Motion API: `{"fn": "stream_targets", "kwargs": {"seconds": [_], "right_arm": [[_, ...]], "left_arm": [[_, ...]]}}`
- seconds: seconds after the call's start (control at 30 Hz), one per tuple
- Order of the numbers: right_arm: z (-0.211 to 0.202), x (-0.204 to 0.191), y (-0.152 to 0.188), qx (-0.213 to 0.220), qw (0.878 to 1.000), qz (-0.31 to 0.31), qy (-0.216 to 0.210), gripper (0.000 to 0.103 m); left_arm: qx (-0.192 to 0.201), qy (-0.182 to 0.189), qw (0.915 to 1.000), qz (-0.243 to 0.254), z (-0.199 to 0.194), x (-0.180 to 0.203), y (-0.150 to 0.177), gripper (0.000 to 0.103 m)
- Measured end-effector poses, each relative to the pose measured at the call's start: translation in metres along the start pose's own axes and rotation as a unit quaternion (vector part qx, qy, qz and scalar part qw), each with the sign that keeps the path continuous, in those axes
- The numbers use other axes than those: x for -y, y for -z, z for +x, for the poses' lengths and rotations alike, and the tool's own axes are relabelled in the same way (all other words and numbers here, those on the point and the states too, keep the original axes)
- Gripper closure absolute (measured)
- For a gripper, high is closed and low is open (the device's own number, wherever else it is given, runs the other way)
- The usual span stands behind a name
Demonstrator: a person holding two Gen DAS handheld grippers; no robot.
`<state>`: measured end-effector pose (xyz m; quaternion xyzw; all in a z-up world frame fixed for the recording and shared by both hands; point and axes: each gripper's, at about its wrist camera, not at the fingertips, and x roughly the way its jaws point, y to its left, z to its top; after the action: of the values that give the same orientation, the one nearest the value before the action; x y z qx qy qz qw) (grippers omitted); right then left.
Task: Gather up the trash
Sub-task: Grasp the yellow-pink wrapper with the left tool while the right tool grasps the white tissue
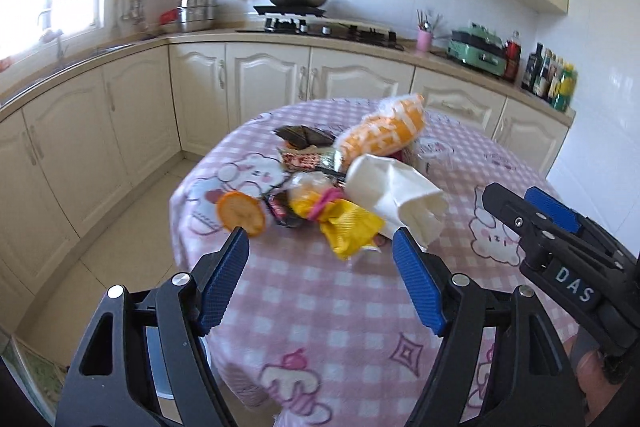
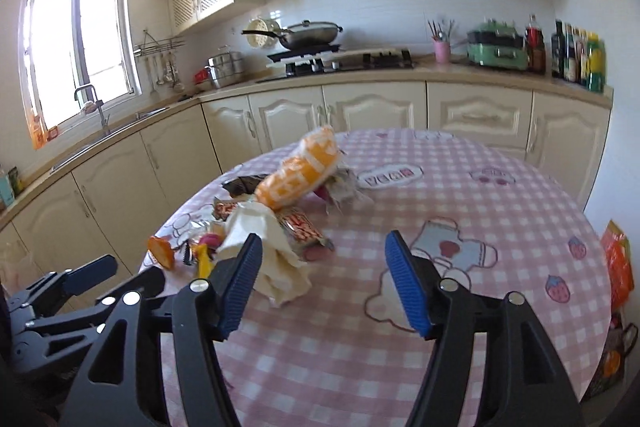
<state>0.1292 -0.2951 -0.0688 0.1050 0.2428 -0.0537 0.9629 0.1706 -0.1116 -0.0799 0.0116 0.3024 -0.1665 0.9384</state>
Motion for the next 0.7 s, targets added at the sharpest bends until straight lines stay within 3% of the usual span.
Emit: {"fn": "stream_targets", "kwargs": {"seconds": [0.2, 0.3, 0.37, 0.43, 0.6, 0.7], "right_arm": [[0.013, 0.014, 0.003, -0.019, 1.000, 0.019, -0.009, 0.038], [0.019, 0.017, 0.002, -0.026, 0.999, 0.025, -0.019, 0.037], [0.022, 0.018, 0.001, -0.028, 0.999, 0.031, -0.024, 0.037], [0.026, 0.019, 0.000, -0.031, 0.999, 0.034, -0.029, 0.037], [0.025, 0.015, -0.004, -0.025, 0.998, 0.032, -0.044, 0.036], [0.026, 0.006, -0.008, -0.026, 0.997, 0.029, -0.064, 0.035]], "left_arm": [[-0.028, -0.011, 0.9994, 0.015, 0.027, 0.017, 0.003, 0.032], [-0.036, -0.005, 0.9993, 0.011, 0.036, 0.017, -0.001, 0.044], [-0.042, -0.004, 0.9990, 0.012, 0.042, 0.017, -0.003, 0.059], [-0.048, 0.004, 0.9988, 0.008, 0.047, 0.015, -0.004, 0.082], [-0.027, 0.023, 0.9993, -0.004, 0.032, 0.007, -0.002, 0.091], [-0.011, 0.029, 0.9994, -0.012, 0.016, 0.001, -0.002, 0.092]]}}
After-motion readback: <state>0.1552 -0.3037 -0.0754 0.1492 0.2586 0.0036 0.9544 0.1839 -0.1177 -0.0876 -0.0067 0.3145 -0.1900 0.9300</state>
